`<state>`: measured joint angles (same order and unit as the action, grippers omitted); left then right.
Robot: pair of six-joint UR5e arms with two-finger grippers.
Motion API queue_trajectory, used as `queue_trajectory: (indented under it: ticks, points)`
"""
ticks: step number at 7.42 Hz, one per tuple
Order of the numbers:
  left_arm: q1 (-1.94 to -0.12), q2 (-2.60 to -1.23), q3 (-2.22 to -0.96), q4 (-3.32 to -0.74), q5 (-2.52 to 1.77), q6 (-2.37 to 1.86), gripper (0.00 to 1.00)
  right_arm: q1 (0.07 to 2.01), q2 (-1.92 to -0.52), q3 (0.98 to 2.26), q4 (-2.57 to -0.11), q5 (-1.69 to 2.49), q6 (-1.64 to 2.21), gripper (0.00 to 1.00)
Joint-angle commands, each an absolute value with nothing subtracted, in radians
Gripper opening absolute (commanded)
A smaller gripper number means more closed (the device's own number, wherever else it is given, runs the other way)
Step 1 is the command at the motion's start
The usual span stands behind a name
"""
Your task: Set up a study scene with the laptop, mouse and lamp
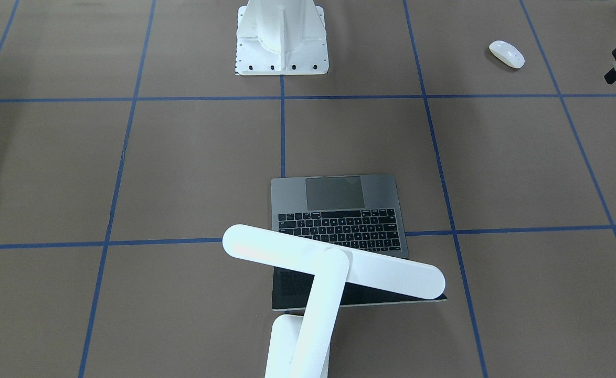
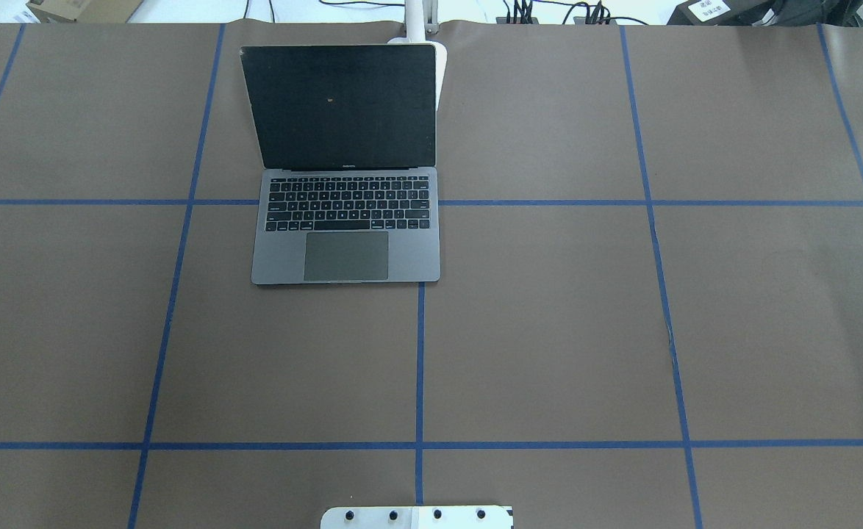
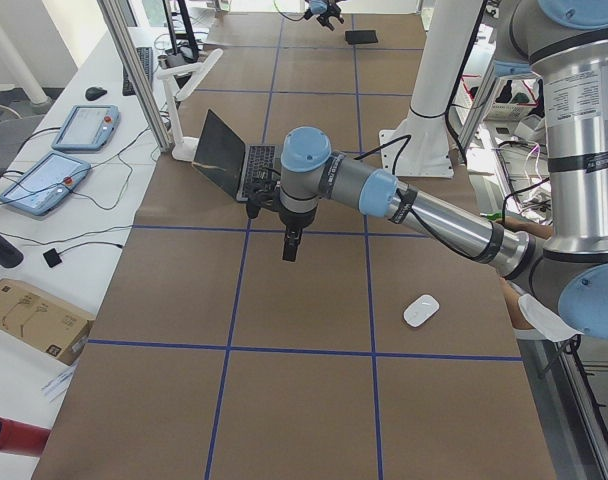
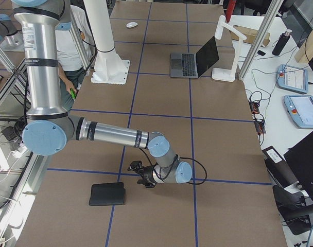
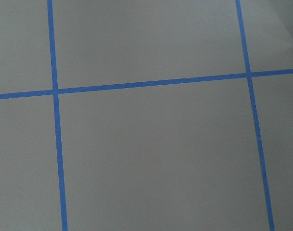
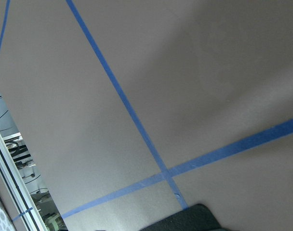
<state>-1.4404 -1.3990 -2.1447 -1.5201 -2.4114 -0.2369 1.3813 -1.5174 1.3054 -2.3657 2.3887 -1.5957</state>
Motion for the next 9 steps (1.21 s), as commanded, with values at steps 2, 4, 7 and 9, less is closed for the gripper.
queue_trajectory:
  ticks: [2, 4, 7, 9]
  points:
    - [-1.440, -1.399, -2.154, -1.520, -2.411, -0.258, 1.00, 1.370, -1.499, 1.177, -2.370, 2.393, -1.611, 0.89]
    - [-1.440, -1.399, -2.160, -1.520, -2.411, -0.258, 1.00, 1.358, -1.499, 1.144, -2.361, 2.387, -1.612, 0.89]
    - [-1.440, -1.399, -2.167, -1.519, -2.411, -0.261, 1.00, 1.338, -1.497, 1.144, -2.359, 2.385, -1.615, 0.89]
    - [-1.440, -1.399, -2.174, -1.520, -2.411, -0.271, 1.00, 1.332, -1.500, 1.141, -2.359, 2.384, -1.617, 0.89]
